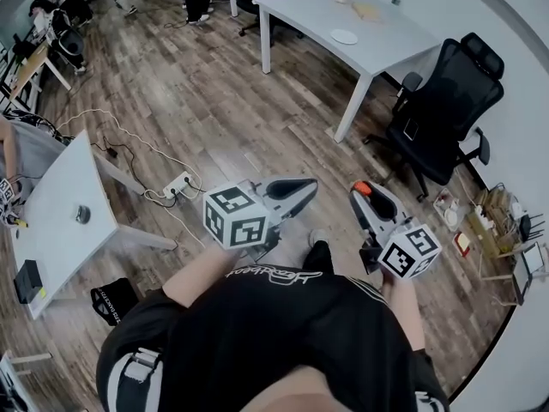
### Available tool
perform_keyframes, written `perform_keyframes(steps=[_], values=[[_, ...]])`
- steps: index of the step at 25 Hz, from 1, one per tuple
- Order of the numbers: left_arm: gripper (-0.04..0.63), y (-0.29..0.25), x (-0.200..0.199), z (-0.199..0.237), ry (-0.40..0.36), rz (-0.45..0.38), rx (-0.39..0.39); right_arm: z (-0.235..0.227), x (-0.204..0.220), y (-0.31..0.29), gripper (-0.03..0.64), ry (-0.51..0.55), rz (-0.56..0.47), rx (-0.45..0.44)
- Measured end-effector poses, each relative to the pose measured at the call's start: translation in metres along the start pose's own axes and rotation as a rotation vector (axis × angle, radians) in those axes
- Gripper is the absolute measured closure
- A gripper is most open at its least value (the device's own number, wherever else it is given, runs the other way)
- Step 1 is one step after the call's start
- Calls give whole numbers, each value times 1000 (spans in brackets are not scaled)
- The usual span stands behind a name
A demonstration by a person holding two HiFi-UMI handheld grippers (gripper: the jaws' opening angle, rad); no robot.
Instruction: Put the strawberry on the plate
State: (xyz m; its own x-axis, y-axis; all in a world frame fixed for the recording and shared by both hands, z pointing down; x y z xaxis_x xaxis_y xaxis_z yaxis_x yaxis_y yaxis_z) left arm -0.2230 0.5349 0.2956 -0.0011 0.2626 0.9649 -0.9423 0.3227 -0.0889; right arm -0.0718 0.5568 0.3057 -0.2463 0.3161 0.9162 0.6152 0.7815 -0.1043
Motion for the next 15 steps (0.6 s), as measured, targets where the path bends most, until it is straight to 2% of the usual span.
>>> perform_keyframes(steps=[8,15], values=[[588,-22,-5,31,-52,5,-14,-34,-11,-26,485,18,-34,-23],[589,-81,2,88,26,25,-45,-110,-22,-51,485,-12,-35,-20]])
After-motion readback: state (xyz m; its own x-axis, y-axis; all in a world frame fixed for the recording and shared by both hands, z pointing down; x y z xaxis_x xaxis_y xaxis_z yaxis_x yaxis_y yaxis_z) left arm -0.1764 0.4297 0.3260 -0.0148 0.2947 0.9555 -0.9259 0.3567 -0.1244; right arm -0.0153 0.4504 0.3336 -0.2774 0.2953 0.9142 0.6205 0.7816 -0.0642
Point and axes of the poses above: the fingertips, and each gripper's own axes: y backward along the fingers, z to its left, x out of its underside, the point moved 4 cm from there along y, backward along the fingers, and after that the axes turned 9 degrees about -y, right-handed, at the moved point
